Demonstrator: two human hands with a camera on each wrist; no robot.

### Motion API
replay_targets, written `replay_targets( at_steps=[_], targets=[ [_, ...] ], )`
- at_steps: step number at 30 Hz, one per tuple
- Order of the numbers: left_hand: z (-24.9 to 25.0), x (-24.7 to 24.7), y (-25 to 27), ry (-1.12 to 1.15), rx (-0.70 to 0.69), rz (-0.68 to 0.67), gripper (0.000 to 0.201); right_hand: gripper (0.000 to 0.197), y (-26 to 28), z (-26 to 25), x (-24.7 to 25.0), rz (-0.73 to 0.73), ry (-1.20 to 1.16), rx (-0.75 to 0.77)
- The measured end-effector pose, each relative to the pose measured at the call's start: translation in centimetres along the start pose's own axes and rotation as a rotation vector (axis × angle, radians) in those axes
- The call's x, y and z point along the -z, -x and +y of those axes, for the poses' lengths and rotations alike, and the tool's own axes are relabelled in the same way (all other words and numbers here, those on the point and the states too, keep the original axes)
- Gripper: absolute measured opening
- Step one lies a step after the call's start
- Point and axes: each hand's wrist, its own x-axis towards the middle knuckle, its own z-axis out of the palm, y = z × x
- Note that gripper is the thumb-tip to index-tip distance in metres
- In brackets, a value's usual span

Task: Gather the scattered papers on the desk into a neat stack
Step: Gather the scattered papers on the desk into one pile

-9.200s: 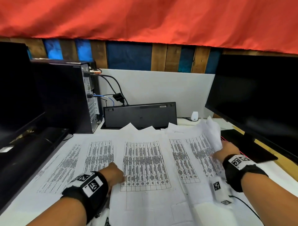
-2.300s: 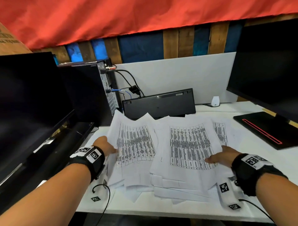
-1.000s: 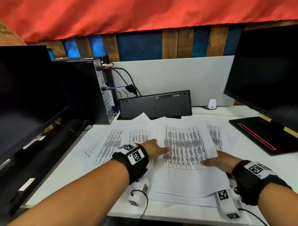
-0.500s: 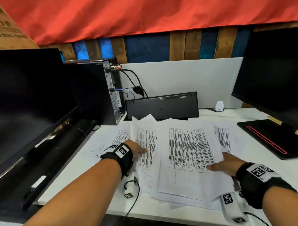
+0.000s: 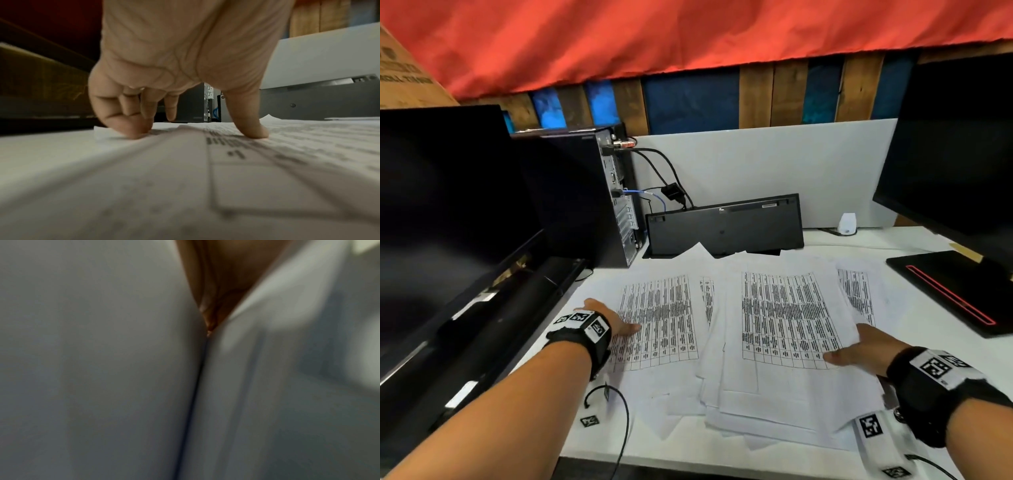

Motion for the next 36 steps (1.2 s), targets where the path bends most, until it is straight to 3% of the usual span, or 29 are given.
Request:
replay_targets(
  at_steps=[1,4,6,8,12,13,16,20,24,28,29,32,36],
  targets=[
    [0.2,0.0,0.1,0.000,-0.021,0.009,0.123,0.121,0.3,-0.3,0.0,0.003,0.001,0.003],
    [0.9,0.2,0.4,0.021,-0.092,-0.011,0.092,0.118,0.6,-0.4,0.1,0.005,-0.018,0.029],
    [1.5,0.3,0.7,-0.004,-0.109,-0.047,0.086,0.106,1.1,-1.1,-0.1,0.002,0.001,0.027],
    [1.7,-0.1,0.4,-0.026,-0.090,-0.065,0.091,0.089,1.5,-1.5,-0.2,-0.005,-0.005,-0.006],
    [1.6,-0.7,-0.2,-0.011,-0.077,-0.076,0.122,0.111,0.4,-0.5,0.0,0.031,0.002,-0.026],
    [1.5,-0.7,-0.3,0.020,-0.081,-0.084,0.125,0.106,0.7,-0.9,-0.2,0.039,0.003,-0.030],
    [1.3,0.1,0.0,-0.133,-0.080,0.002,0.119,0.065,2.0,-2.3,-0.4,0.077,0.013,-0.055],
    [0.9,0.8,0.1,-0.233,-0.146,-0.019,0.100,0.052,2.4,-2.6,-0.4,0.096,0.020,-0.055],
    [0.5,0.8,0.5,-0.216,-0.089,-0.034,0.113,0.056,2.4,-2.4,-0.4,0.088,0.002,-0.062],
    [-0.8,1.0,-1.8,-0.264,-0.144,-0.035,0.161,0.070,2.0,-2.0,-0.3,0.078,-0.016,-0.069],
    [-1.1,0.7,-3.2,-0.277,-0.151,-0.038,0.163,0.078,2.0,-2.0,-0.3,0.063,-0.011,-0.068],
    [-1.4,1.2,-3.4,-0.265,-0.168,-0.067,0.141,0.097,1.7,-1.9,-0.2,0.045,0.007,-0.070],
    [-2.1,0.9,-4.2,-0.213,-0.129,-0.034,0.145,0.084,1.8,-2.1,-0.2,0.049,-0.012,-0.067]
  ],
)
